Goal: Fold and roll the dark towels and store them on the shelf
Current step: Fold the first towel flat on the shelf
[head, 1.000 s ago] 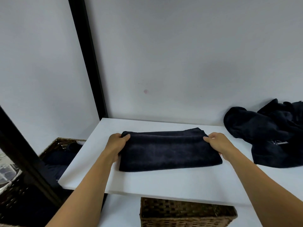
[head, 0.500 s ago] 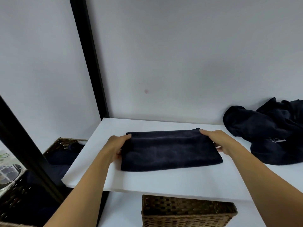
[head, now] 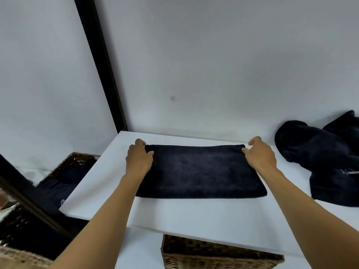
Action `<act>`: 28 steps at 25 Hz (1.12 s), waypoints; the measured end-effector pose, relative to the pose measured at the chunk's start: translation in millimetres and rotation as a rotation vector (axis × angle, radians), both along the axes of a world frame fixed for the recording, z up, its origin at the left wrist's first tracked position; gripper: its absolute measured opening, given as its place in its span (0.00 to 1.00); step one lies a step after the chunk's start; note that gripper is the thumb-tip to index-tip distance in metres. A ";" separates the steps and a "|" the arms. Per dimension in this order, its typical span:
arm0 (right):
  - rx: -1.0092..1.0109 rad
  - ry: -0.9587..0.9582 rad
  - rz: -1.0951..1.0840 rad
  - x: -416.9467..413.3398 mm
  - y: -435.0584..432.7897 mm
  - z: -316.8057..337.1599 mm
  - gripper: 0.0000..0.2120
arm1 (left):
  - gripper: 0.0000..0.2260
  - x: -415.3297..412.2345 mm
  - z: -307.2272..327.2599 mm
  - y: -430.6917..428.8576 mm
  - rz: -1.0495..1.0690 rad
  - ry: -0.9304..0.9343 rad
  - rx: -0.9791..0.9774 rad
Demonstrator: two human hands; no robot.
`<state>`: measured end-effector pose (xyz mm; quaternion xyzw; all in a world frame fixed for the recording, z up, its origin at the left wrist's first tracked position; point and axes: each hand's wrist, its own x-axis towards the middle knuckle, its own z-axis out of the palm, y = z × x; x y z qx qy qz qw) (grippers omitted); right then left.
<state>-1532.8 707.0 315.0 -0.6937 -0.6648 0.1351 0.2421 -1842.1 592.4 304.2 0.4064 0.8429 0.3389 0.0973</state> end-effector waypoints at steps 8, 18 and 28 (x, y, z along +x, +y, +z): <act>0.005 -0.394 0.643 -38.1 -4.8 -36.8 0.23 | 0.28 25.0 -36.9 -29.2 -0.406 0.387 -0.279; 0.077 -0.327 0.654 -2.0 7.6 -18.0 0.12 | 0.12 55.2 -32.2 -50.3 -0.825 0.854 0.179; -0.023 -0.418 0.672 4.7 -104.3 13.2 0.11 | 0.13 69.7 -5.7 -50.7 -0.304 0.652 -0.179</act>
